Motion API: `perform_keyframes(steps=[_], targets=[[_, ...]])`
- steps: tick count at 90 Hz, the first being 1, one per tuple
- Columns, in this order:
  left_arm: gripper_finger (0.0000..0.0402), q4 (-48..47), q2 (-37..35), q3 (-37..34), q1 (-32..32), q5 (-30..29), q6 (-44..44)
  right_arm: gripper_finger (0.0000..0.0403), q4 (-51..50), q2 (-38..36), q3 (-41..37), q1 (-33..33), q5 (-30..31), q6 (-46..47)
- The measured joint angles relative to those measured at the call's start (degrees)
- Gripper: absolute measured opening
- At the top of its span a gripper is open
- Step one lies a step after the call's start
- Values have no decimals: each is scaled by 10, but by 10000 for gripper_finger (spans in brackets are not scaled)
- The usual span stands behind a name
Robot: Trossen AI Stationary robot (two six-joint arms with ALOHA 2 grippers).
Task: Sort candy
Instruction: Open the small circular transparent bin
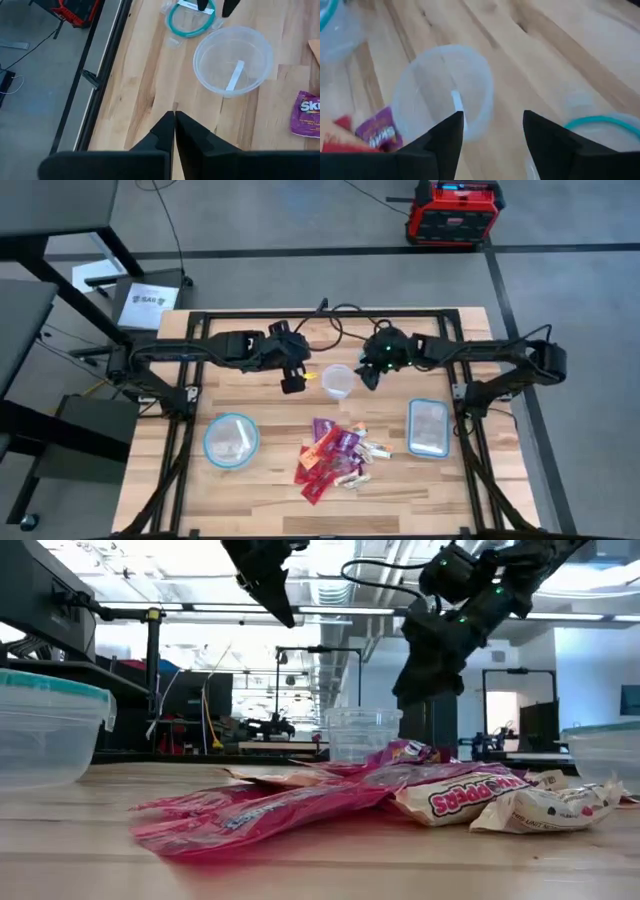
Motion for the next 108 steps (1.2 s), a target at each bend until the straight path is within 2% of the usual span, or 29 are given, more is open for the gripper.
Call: perform_keyframes(steps=[35, 43, 55, 69, 79, 94, 101, 108], targets=[[0, -9, 0, 0, 0, 0, -5, 164, 51, 98, 3, 15, -1, 20], [0, -12, 0, 0, 0, 0, -5, 126, 30, 109, 10, 12, -1, 6], [0, -21, 0, 0, 0, 0, -11, 25, 4, 103, 28, 6, 0, -40], [0, -26, 0, 0, 0, 0, -13, 8, -106, 68, 69, -10, 11, -91], [0, -26, 0, 0, 0, 0, -13, 5, -208, 29, 112, -40, 46, -127], [0, -33, 0, 0, 0, 0, -13, 3, -322, -9, 130, -134, 46, -148], [0, -37, 0, 0, 0, 0, -14, 3, -341, -10, 125, -183, 27, -158], [0, -37, 0, 0, 0, 0, -15, 2, -345, -1, 116, -219, -17, -161]])
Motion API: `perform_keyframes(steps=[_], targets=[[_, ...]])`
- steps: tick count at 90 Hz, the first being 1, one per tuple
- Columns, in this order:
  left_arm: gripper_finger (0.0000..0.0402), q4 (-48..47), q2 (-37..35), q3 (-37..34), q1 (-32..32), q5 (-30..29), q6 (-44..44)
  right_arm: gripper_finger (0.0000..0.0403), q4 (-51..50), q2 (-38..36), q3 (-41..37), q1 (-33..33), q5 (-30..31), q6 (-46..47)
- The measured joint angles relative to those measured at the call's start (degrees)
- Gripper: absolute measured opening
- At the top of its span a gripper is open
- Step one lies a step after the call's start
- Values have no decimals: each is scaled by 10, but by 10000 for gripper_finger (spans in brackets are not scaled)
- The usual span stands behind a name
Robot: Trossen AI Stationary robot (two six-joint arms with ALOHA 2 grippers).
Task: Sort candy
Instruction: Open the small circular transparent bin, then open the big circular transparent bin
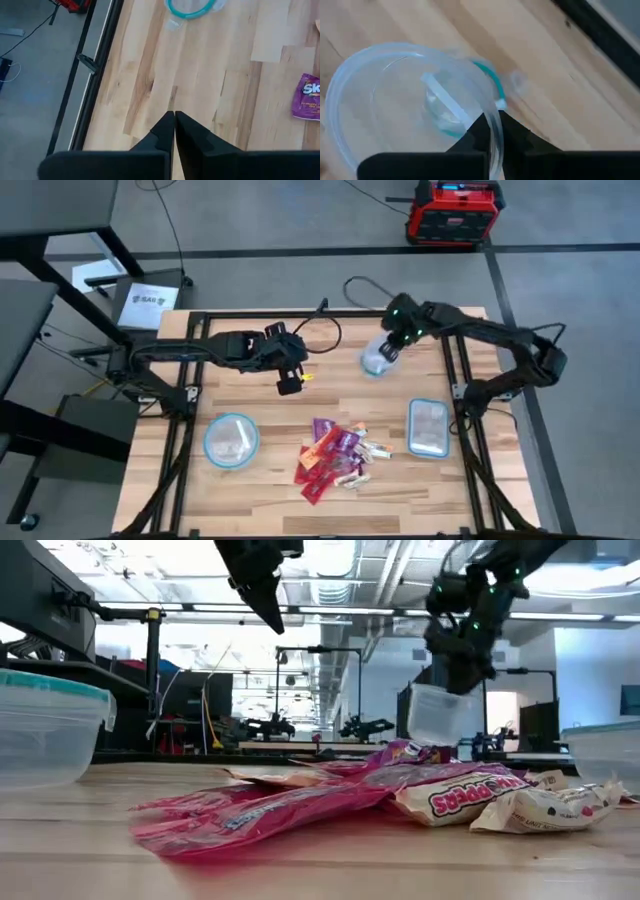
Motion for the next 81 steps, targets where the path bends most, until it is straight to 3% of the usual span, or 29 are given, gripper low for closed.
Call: perform_keyframes(steps=[14, 39, 59, 81], targets=[[0, -1, 0, 0, 0, 0, -1, 16, 11, 42, -3, -19, -19, 4], [0, -7, 0, 0, -2, 0, 0, 108, 6, 86, 0, -19, -24, 1], [0, -6, 0, 0, -2, 0, 1, 164, -75, -1, 46, -21, -28, -16], [0, -6, 0, 0, -2, 0, -7, 185, -73, -131, 65, -21, -28, -16]])
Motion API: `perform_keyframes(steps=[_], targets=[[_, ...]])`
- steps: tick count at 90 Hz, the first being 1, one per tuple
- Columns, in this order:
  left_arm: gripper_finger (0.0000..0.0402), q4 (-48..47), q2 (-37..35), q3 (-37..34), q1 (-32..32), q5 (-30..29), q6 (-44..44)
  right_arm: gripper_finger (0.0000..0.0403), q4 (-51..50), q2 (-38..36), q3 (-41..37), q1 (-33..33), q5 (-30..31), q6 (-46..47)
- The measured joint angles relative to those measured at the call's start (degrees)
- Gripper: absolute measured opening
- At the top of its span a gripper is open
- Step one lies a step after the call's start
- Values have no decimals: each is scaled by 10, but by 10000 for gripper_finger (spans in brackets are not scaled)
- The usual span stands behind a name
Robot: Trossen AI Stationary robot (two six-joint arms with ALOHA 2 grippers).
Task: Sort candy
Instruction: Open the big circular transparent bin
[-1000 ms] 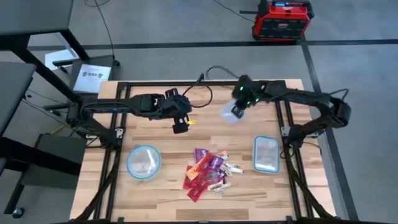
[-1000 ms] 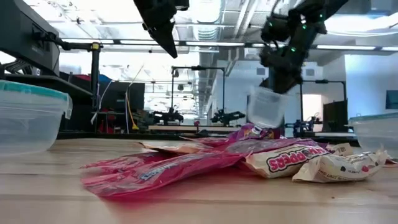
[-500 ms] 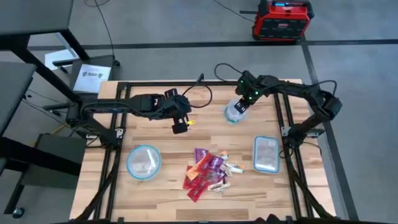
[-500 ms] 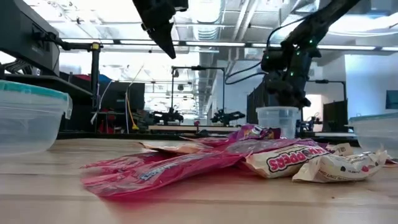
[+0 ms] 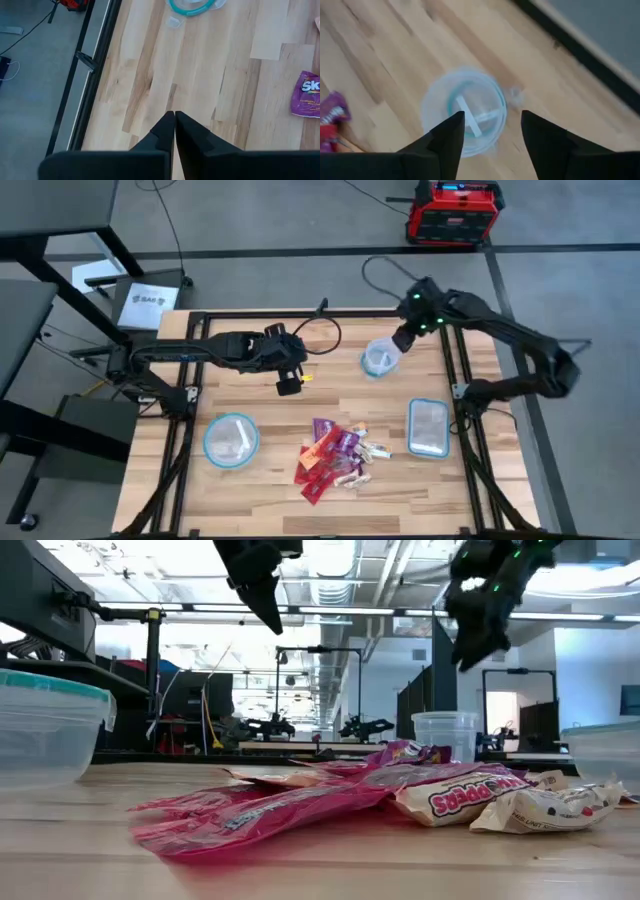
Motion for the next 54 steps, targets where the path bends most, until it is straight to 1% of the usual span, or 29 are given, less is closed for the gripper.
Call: perform_keyframes(steps=[11, 24, 31, 42, 54], targets=[[0, -3, 0, 0, 0, 4, -18, 185, 3, -48, -1, 14, 0, 0], [1, -7, 0, 0, 0, 63, -27, 182, 44, -92, -36, 45, 0, 9], [11, -8, 0, 0, -3, 82, -41, 182, 82, -114, -70, 68, 0, 24], [38, -20, 0, 0, -15, 106, -67, 182, 139, -145, -130, 114, 0, 48], [59, -77, -1, 0, -38, 110, -100, 182, 244, -171, -211, 184, 0, 78]])
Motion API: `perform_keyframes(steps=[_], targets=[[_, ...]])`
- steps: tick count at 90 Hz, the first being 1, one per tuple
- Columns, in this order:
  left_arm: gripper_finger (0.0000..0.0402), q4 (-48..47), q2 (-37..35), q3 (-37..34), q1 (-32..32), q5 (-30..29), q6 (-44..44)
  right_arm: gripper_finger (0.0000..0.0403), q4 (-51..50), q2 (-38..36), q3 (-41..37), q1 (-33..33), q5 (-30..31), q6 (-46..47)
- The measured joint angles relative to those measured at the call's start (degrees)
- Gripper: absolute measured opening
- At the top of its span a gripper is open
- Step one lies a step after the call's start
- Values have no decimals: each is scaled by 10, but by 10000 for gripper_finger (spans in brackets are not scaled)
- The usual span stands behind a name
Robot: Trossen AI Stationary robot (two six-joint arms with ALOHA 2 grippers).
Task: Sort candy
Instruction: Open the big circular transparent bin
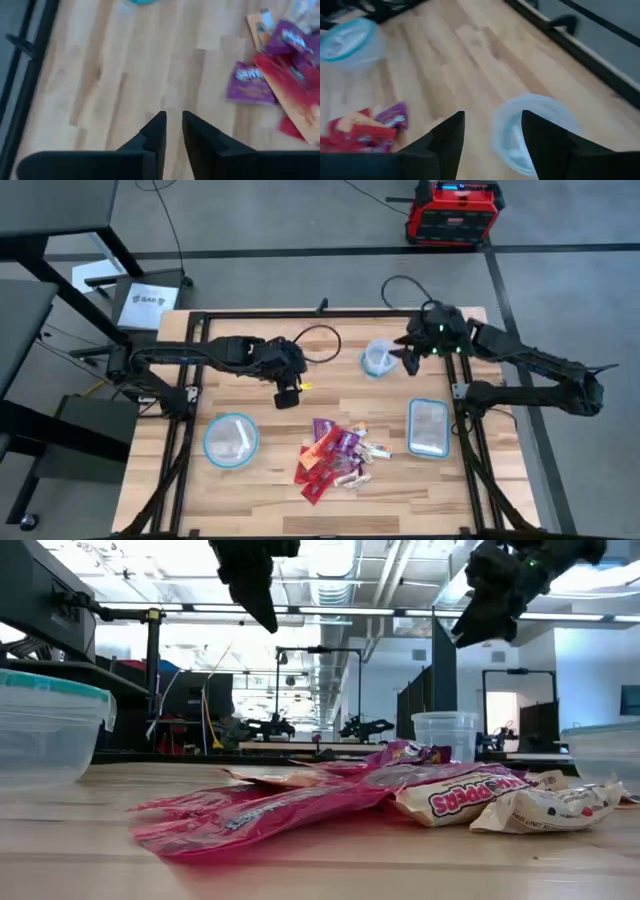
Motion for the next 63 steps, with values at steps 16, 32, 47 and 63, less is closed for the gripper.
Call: perform_keyframes(steps=[16, 32, 47, 63], targets=[[60, -119, -3, 0, -34, -6, -108, 182, 210, 10, -100, 91, 0, 17], [57, -228, -3, 0, -82, 0, -203, 182, 362, 65, -148, 144, 0, 19], [57, -277, -7, 0, -144, 82, -284, 182, 394, 128, -149, 172, 0, 24], [56, -275, -6, 0, -201, 100, -353, 182, 441, 178, -149, 189, 0, 45]])
